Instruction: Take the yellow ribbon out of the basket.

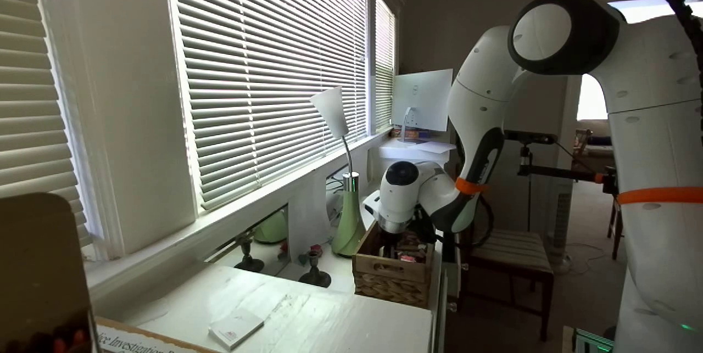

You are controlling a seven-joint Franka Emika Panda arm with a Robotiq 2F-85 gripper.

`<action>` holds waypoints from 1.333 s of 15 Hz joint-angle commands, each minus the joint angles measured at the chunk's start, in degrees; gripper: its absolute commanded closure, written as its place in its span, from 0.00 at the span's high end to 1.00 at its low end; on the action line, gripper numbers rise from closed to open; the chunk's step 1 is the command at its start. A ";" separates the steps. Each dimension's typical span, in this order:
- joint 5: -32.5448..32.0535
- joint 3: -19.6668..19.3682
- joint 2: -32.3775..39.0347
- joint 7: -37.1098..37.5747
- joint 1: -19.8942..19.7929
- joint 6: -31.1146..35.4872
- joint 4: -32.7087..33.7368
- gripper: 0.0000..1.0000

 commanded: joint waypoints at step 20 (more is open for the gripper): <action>4.02 0.42 -10.81 0.88 0.61 -7.33 -8.97 0.00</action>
